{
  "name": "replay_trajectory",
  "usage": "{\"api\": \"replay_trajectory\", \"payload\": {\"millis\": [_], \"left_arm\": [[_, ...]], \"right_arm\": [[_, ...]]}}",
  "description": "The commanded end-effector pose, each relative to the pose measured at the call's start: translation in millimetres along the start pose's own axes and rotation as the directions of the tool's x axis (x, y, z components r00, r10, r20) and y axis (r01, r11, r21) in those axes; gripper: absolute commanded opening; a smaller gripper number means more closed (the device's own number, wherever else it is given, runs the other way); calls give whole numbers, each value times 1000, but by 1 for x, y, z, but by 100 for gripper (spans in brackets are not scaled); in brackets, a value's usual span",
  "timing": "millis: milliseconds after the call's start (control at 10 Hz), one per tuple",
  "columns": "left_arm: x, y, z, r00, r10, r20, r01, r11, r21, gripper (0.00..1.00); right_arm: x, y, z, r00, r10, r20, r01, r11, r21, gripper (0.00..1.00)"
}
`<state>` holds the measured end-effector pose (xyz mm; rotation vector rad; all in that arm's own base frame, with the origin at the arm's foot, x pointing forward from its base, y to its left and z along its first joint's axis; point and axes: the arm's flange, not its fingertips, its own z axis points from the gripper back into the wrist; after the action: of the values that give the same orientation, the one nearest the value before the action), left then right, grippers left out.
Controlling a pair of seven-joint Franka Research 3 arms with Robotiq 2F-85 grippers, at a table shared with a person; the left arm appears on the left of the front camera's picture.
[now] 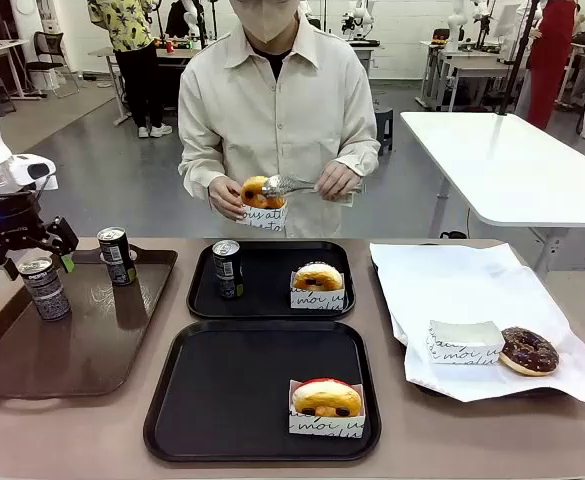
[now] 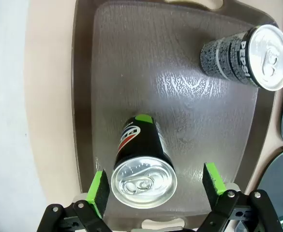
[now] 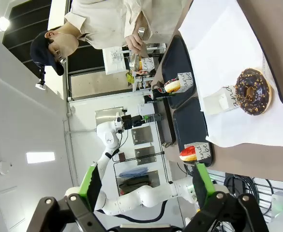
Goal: Set up donuts and drinks on trays.
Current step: Pick up one Pepsi coke from the Handle tray and place it on the Flat Tray without a Pepsi coke.
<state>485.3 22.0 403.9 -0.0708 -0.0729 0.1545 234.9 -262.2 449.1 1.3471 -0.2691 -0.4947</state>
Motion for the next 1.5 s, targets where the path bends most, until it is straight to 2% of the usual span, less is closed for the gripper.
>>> {"api": "replay_trajectory", "payload": {"millis": [0, 200, 300, 400, 600, 800, 900, 1000, 1100, 1200, 1400], "left_arm": [[1, 2, -7, 999, -31, 22, 31, 999, -9, 100], [6, 2, -11, 999, -53, -7, 53, 998, 15, 100], [1, 3, -12, 997, -71, -6, 71, 997, 8, 78], [4, 2, -7, 996, -86, -11, 86, 996, 21, 41], [1, 5, -4, 997, -80, -5, 80, 997, 23, 0], [3, 5, -2, 996, -90, 1, 90, 996, 25, 0], [0, 6, -2, 996, -88, 3, 87, 996, 25, 6], [1, 6, 1, 995, -96, 1, 96, 995, 29, 0], [-4, 5, 9, 994, -108, -6, 108, 994, 22, 0], [-19, -2, 30, 993, -115, -24, 116, 993, 36, 0], [-72, -15, 99, 981, -195, 6, 194, 979, 60, 0]], "right_arm": [[0, 0, 0, 1000, -1, -4, 1, 1000, 7, 100], [0, 0, 0, 1000, -1, -4, 1, 1000, 7, 100], [0, 0, 0, 1000, -1, -4, 1, 1000, 7, 100], [0, 0, 0, 1000, -1, -4, 1, 1000, 7, 100], [0, 0, 0, 1000, -1, -4, 1, 1000, 7, 100], [0, 0, 0, 1000, -1, -4, 1, 1000, 7, 100], [0, 0, 0, 1000, -1, -4, 1, 1000, 7, 100], [0, 0, 0, 1000, -1, -4, 1, 1000, 7, 100], [0, 0, 0, 1000, -1, -4, 1, 1000, 7, 100], [0, 0, 0, 1000, -1, -4, 1, 1000, 7, 100], [0, 0, 0, 1000, -1, -4, 1, 1000, 7, 100]]}}
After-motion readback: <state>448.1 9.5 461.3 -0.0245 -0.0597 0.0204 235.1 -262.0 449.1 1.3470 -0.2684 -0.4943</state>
